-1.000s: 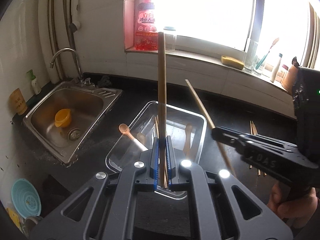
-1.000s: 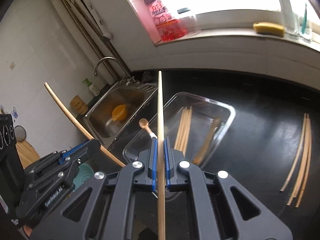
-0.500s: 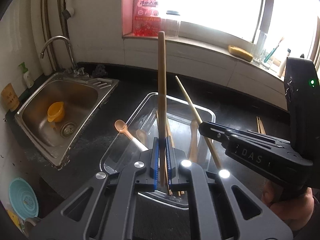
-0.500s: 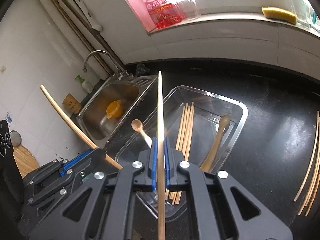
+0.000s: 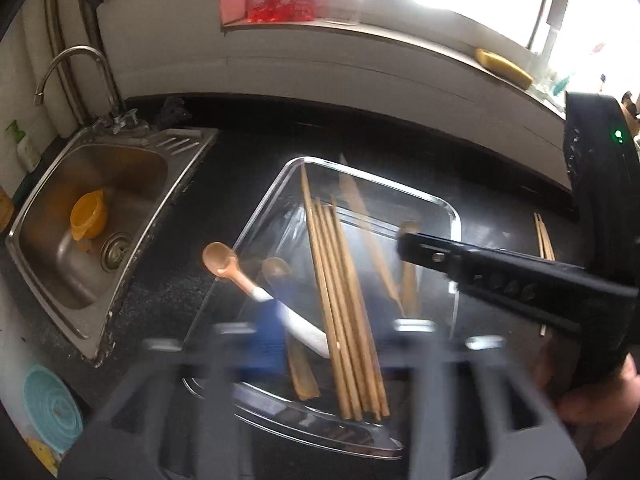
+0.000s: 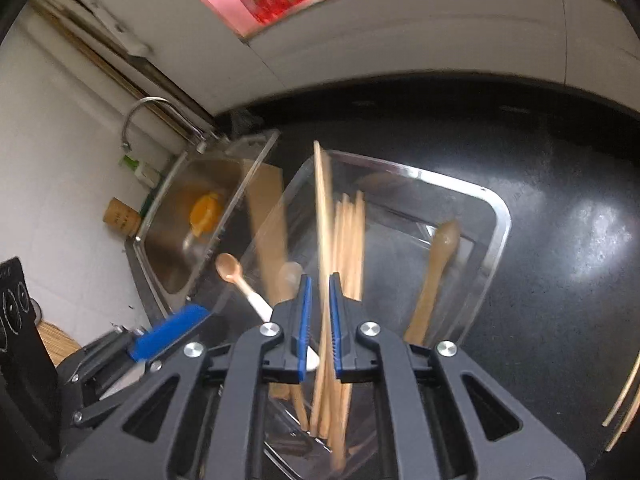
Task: Organize utensils
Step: 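Carry both chopsticks into the clear tray and open both tools, then move both tools back over the remaining chopsticks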
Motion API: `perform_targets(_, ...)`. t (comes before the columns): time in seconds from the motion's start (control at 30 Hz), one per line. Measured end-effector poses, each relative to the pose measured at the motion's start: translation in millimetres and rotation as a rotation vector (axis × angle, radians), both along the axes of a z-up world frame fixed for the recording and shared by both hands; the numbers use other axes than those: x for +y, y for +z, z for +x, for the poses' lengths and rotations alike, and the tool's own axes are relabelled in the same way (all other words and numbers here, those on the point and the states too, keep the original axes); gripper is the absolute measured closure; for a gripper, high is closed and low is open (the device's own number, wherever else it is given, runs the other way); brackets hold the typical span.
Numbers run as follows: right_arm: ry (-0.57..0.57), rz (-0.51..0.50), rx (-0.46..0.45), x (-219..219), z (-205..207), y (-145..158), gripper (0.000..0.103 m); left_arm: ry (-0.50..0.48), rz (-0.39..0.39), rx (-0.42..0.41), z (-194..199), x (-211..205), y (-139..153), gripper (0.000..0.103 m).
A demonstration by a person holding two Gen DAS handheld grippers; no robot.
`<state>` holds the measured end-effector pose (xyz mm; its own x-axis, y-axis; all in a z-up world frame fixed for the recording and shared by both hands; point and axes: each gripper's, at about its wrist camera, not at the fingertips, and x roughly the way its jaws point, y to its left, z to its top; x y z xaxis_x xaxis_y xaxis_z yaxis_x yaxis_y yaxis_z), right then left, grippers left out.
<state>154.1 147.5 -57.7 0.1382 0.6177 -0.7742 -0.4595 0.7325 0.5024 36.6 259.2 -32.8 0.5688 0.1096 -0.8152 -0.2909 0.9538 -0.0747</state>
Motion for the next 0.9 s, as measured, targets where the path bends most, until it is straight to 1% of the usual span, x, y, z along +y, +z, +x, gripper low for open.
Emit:
perform_targets(0.03, -0.015, -0.003, -0.015, -6, 1, 2, 0.058, 0.021, 0.000, -0.030, -6, 3, 2, 0.022)
perform_targets(0.07, -0.031, 0.000, -0.040, -13, 0, 7, 0.031, 0.029, -0.002, -0.040, -11, 6, 4, 0.022)
perform_targets(0.1, -0.039, 0.011, -0.067, -21, -2, 12, 0.026, 0.037, -0.007, -0.043, -15, 8, 5, 0.022)
perform_targets(0.17, -0.050, 0.008, -0.104, -38, -7, 21, 0.026, 0.065, -0.019, -0.058, -24, 12, 6, 0.020)
perform_targets(0.23, -0.065, -0.002, -0.130, -60, -13, 29, 0.025, 0.083, -0.029, -0.069, -31, 11, 5, 0.013)
perform_targets(0.3, -0.069, -0.053, -0.159, -75, -19, 33, 0.022, 0.082, -0.034, -0.085, -36, 8, 4, 0.011)
perform_targets(0.33, -0.082, -0.089, -0.191, -86, -24, 38, 0.022, 0.078, -0.039, -0.095, -39, 3, 3, 0.007)
perform_targets(0.4, -0.099, -0.137, -0.246, -110, -37, 46, 0.015, 0.070, -0.045, -0.109, -44, -5, 1, 0.006)
perform_targets(0.43, -0.113, -0.155, -0.266, -118, -41, 49, 0.014, 0.067, -0.040, -0.114, -46, -11, 0, 0.006)
perform_targets(0.5, -0.168, -0.211, -0.328, -152, -54, 59, 0.013, 0.074, -0.031, -0.118, -48, -23, -1, 0.006)
perform_targets(0.53, -0.192, -0.226, -0.347, -168, -59, 62, 0.013, 0.071, -0.044, -0.126, -50, -31, -1, 0.006)
perform_targets(0.6, -0.258, -0.261, -0.388, -210, -69, 69, 0.013, 0.045, -0.074, -0.139, -51, -46, 0, 0.006)
perform_targets(0.7, -0.358, -0.309, -0.426, -269, -84, 77, 0.013, -0.027, -0.086, -0.177, -47, -84, 6, 0.006)
perform_targets(0.8, -0.448, -0.311, -0.416, -319, -96, 78, 0.013, -0.105, -0.100, -0.197, -40, -122, 8, 0.006)
perform_targets(0.9, -0.474, -0.318, -0.419, -346, -109, 77, 0.013, -0.192, -0.088, -0.187, -29, -166, 5, 0.006)
